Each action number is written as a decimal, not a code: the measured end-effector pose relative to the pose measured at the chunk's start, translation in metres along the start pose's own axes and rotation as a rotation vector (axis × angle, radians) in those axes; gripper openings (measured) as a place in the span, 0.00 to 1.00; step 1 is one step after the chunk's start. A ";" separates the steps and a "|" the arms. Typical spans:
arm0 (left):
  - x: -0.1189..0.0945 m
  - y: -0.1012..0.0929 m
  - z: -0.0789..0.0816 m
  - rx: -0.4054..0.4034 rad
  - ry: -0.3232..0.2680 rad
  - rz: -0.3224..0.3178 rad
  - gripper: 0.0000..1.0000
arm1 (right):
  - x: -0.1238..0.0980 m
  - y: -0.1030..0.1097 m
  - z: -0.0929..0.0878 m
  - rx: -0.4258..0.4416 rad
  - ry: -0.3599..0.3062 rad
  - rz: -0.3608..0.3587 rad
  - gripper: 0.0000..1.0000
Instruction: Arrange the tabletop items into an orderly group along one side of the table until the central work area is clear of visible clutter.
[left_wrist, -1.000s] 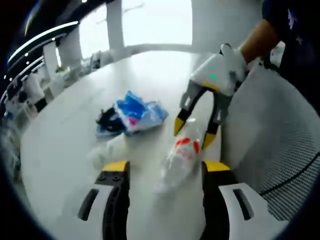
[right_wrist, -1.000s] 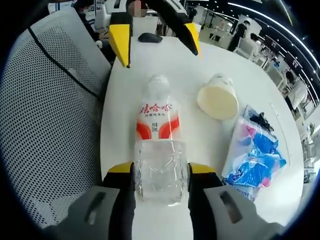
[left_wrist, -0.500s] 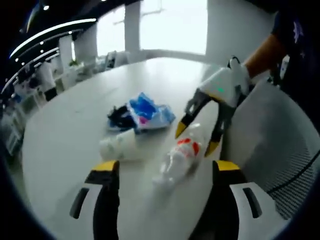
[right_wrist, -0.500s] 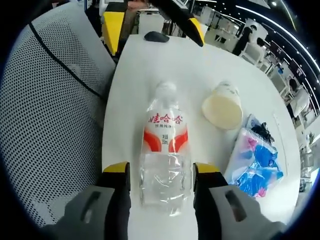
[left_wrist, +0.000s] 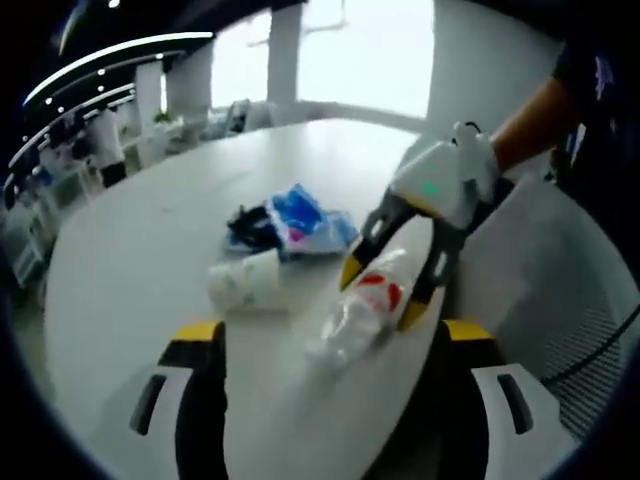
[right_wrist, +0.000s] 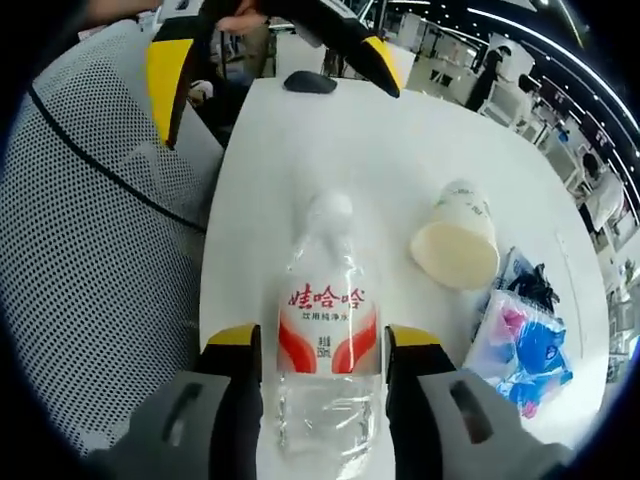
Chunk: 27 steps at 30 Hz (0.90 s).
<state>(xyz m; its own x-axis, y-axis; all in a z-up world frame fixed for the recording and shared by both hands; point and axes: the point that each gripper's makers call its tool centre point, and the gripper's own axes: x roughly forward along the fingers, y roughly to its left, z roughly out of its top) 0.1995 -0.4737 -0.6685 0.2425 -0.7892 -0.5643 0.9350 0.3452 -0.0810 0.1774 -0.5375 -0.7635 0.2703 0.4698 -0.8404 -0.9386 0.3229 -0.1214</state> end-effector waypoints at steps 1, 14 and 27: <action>0.000 0.000 0.000 -0.003 0.000 0.000 0.88 | 0.002 0.001 0.000 0.008 0.004 0.006 0.48; 0.002 -0.004 0.002 -0.093 -0.034 0.013 0.96 | 0.012 -0.004 -0.002 0.065 0.029 0.020 0.45; -0.002 -0.002 -0.005 -0.129 -0.027 0.038 1.00 | 0.006 -0.008 0.002 0.124 -0.019 -0.021 0.33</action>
<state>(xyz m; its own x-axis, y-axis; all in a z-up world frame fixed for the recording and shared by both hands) 0.1957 -0.4708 -0.6711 0.2860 -0.7869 -0.5467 0.8841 0.4367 -0.1661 0.1867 -0.5355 -0.7666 0.2944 0.4775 -0.8278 -0.8994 0.4314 -0.0711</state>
